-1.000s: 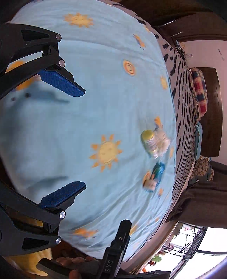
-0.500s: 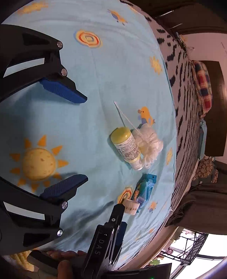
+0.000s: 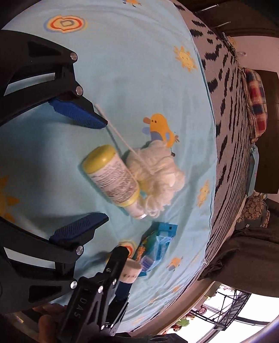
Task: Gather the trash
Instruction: 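Grasp the yellow bottle with the left tool while the right tool grasps the white tape roll, then lower both tools below the bed edge and release the bottle and tape into the bin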
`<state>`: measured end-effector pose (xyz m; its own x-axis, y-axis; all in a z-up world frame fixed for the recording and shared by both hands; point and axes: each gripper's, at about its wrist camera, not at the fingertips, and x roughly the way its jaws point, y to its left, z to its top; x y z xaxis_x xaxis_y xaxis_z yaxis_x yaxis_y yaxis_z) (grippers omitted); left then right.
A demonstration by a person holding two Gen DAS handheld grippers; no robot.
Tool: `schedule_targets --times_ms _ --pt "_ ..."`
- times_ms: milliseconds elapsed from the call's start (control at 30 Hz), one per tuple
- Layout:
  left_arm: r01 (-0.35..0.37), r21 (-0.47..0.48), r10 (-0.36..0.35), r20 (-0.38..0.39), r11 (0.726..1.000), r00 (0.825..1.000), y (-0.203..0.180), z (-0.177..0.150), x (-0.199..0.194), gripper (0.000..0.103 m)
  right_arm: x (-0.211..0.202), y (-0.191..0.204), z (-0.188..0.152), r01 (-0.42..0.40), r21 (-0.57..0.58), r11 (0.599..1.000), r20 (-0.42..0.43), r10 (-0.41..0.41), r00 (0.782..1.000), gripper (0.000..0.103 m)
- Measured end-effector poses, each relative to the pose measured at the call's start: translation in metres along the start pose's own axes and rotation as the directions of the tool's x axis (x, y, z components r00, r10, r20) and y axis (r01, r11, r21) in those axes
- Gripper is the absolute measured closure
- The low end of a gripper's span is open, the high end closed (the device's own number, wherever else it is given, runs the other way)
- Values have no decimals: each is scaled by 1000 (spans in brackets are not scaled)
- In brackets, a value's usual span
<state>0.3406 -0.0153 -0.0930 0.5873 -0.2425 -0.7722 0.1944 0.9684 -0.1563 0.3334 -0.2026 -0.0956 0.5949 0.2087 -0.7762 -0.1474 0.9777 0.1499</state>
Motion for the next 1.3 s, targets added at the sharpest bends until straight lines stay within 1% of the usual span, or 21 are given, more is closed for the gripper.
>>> schedule_targets --times_ms 33,100,167,200,267,367,433,533,700,967,1133,1300 --pt "-1 2 1 0 1000 1000 0 2 1 30 0 0 0 2 2 1000 0 -2 1000 47" --pt "-4 9 4 2 1000 1000 -1 3 3 38 -1 -2 0 6 1 1000 4 -6 1000 59" --pt "3 17 -3 5 1000 1000 -3 4 2 52 -3 -3 -1 -3 -3 1000 5 3 1000 63" --pt "9 27 -9 9 1000 1000 -5 3 1 53 -4 -4 -2 -3 -6 1000 6 3 1000 63" --pt "8 43 -9 13 999 1000 -8 1 -2 59 -8 -4 -5 2 -15 1000 7 -2 1000 63" --pt "8 65 -9 18 998 1000 -13 -3 -7 63 -15 -6 -10 12 -21 1000 13 -12 1000 63" --pt "17 72 -18 17 997 1000 -15 -8 -11 68 -22 -8 -16 13 -21 1000 14 -13 1000 63" --pt "40 89 -42 21 995 999 -22 -20 -22 69 -30 -11 -25 15 -18 1000 18 -14 1000 63" --pt "56 83 -58 26 995 998 -29 -43 -43 69 -50 -9 -47 -4 -41 999 30 5 1000 64" --pt "44 108 -47 18 993 999 -48 -96 -86 70 -91 0 -88 -8 -74 997 56 12 998 64" --pt "26 126 -31 43 992 999 -62 -132 -122 70 -118 10 -118 -9 -96 995 76 16 997 64" --pt "26 139 -35 65 990 997 -73 -169 -154 71 -147 17 -148 -31 -100 995 101 41 994 64"
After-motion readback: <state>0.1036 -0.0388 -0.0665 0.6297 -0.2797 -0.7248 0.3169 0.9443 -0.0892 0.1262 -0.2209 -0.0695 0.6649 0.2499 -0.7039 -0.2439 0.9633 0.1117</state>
